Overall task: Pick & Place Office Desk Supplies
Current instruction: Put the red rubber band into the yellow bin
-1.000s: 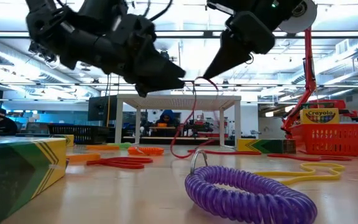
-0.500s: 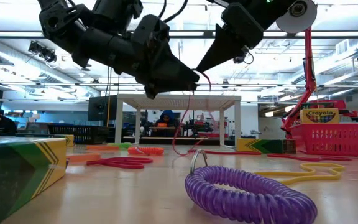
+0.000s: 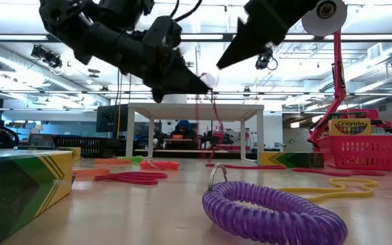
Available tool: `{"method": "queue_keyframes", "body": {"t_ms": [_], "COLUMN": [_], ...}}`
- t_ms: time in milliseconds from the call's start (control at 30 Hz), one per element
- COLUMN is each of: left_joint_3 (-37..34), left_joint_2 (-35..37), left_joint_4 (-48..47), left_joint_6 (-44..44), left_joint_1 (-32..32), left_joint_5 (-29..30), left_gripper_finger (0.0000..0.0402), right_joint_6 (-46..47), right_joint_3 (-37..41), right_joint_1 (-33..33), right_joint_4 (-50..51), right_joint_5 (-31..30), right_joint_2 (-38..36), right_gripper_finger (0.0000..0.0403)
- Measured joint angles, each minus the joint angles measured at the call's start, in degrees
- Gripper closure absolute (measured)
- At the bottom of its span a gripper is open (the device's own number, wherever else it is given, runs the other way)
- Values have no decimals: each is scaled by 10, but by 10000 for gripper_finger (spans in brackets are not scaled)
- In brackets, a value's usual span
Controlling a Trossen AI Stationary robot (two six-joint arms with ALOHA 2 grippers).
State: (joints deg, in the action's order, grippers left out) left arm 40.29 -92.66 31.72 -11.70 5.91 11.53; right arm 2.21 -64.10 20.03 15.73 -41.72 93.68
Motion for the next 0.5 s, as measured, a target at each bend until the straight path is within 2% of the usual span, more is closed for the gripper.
{"method": "queue_keyframes", "body": {"t_ms": [133, 233, 367, 500], "left_joint_3": [0, 0, 0, 7], "left_joint_2": [57, 100, 156, 209], "left_joint_4": [-84, -129, -207, -315], "left_joint_6": [23, 32, 24, -48], "left_joint_1": [0, 1, 1, 11], "left_joint_5": [33, 32, -34, -102], "left_gripper_finger": [396, 397, 396, 395], "right_joint_6": [-10, -7, -28, -72], "right_joint_3": [0, 5, 44, 102], "right_joint_1": [10, 9, 6, -7], "right_joint_4": [35, 53, 23, -78], "right_joint_5": [-48, -52, -31, -1], "right_joint_2": [-44, -72, -95, -109], "right_gripper_finger": [258, 250, 276, 333]}}
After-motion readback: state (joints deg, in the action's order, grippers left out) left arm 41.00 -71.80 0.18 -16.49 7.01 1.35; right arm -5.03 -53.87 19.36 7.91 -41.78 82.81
